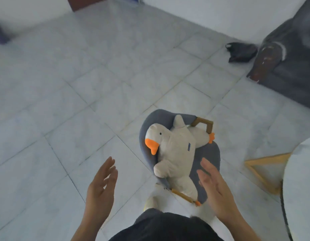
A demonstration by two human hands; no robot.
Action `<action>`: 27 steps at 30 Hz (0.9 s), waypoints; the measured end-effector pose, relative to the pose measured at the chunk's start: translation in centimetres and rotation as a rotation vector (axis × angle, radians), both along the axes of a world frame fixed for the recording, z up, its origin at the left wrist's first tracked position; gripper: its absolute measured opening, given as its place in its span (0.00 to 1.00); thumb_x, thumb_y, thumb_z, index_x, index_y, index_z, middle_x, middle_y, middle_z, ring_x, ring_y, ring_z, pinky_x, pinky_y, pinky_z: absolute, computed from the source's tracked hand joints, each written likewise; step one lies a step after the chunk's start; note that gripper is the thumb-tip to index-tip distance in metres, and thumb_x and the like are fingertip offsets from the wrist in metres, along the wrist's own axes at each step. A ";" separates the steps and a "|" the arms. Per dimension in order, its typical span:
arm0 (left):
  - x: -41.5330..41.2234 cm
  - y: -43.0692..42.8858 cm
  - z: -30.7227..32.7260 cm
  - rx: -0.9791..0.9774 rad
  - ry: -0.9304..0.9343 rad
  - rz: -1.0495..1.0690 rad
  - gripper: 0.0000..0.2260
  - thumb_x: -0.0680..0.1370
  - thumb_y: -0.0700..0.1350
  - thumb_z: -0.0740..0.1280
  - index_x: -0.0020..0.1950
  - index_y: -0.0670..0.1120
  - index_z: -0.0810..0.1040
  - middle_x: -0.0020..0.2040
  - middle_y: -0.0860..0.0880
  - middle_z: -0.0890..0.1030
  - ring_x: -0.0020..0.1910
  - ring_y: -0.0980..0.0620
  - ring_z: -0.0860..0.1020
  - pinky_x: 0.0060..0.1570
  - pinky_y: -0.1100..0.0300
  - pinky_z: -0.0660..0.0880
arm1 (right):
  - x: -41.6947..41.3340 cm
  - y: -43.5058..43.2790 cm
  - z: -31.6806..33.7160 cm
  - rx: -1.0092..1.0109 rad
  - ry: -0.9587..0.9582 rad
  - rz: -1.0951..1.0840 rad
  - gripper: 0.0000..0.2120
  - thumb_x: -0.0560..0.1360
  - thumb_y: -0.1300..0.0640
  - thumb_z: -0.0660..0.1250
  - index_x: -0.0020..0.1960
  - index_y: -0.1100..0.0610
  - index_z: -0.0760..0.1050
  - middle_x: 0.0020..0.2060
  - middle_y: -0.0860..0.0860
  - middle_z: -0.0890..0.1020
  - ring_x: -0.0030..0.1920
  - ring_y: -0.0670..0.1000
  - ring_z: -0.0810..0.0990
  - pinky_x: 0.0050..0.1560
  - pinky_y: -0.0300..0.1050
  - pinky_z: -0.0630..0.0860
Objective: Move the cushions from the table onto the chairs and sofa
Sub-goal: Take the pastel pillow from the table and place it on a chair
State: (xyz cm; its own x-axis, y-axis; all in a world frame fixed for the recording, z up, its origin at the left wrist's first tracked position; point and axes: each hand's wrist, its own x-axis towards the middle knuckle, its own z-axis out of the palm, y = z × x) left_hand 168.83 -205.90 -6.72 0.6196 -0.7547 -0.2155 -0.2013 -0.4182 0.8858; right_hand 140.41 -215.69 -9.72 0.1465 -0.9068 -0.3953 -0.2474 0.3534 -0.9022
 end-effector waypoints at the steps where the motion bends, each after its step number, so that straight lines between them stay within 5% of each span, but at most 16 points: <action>1: -0.4 1.5 0.6 -0.027 0.012 0.065 0.16 0.83 0.44 0.65 0.68 0.60 0.74 0.65 0.60 0.80 0.58 0.74 0.77 0.59 0.66 0.72 | -0.4 0.1 0.9 -0.033 -0.018 0.057 0.18 0.79 0.44 0.65 0.66 0.31 0.67 0.55 0.21 0.76 0.58 0.25 0.75 0.47 0.24 0.74; 3: -1.8 4.8 1.8 -0.074 0.033 0.195 0.16 0.82 0.44 0.65 0.68 0.59 0.75 0.65 0.59 0.81 0.60 0.68 0.79 0.61 0.61 0.73 | -1.4 0.1 2.1 -0.072 -0.027 0.173 0.24 0.76 0.45 0.67 0.70 0.35 0.65 0.60 0.25 0.73 0.59 0.28 0.75 0.45 0.21 0.72; 7: -6.7 12.8 2.6 -0.101 0.037 0.513 0.16 0.82 0.45 0.67 0.69 0.56 0.76 0.64 0.61 0.81 0.65 0.49 0.80 0.64 0.52 0.74 | -3.7 1.0 2.7 -0.071 -0.071 0.347 0.32 0.75 0.48 0.71 0.77 0.41 0.64 0.68 0.34 0.74 0.67 0.41 0.75 0.50 0.30 0.73; 13: -16.3 27.0 2.8 -0.094 0.015 0.950 0.17 0.70 0.63 0.70 0.59 0.71 0.78 0.63 0.60 0.83 0.64 0.54 0.81 0.67 0.38 0.74 | -2.6 6.1 1.5 -0.038 -0.161 0.636 0.35 0.71 0.49 0.71 0.77 0.45 0.67 0.63 0.30 0.78 0.64 0.34 0.77 0.61 0.40 0.73; 15: -19.4 31.9 3.7 -0.102 -0.007 1.109 0.17 0.72 0.61 0.71 0.61 0.69 0.78 0.63 0.59 0.83 0.64 0.53 0.81 0.67 0.37 0.74 | -0.7 9.1 1.7 -0.029 -0.154 0.776 0.32 0.75 0.52 0.70 0.77 0.47 0.67 0.63 0.33 0.79 0.59 0.27 0.77 0.57 0.36 0.72; 19: -25.2 41.4 4.4 -0.136 -0.072 1.434 0.18 0.78 0.54 0.72 0.67 0.61 0.75 0.64 0.60 0.82 0.64 0.54 0.81 0.67 0.38 0.74 | 4.8 16.9 3.0 -0.052 -0.171 1.117 0.30 0.73 0.44 0.75 0.73 0.41 0.69 0.64 0.34 0.79 0.62 0.34 0.79 0.57 0.43 0.76; 23: -30.5 49.3 2.4 -0.195 -0.073 1.753 0.20 0.79 0.51 0.71 0.71 0.56 0.74 0.64 0.57 0.82 0.64 0.52 0.81 0.67 0.38 0.74 | 11.2 27.0 3.9 -0.129 -0.187 1.492 0.30 0.73 0.45 0.72 0.72 0.41 0.68 0.66 0.35 0.77 0.62 0.35 0.79 0.51 0.27 0.76; 27: -34.3 56.5 0.5 -0.290 -0.034 2.048 0.14 0.77 0.56 0.73 0.59 0.70 0.77 0.60 0.62 0.83 0.64 0.51 0.81 0.67 0.36 0.73 | 16.1 39.5 3.5 -0.183 -0.168 1.762 0.31 0.70 0.45 0.69 0.72 0.40 0.67 0.67 0.36 0.76 0.63 0.36 0.79 0.50 0.27 0.74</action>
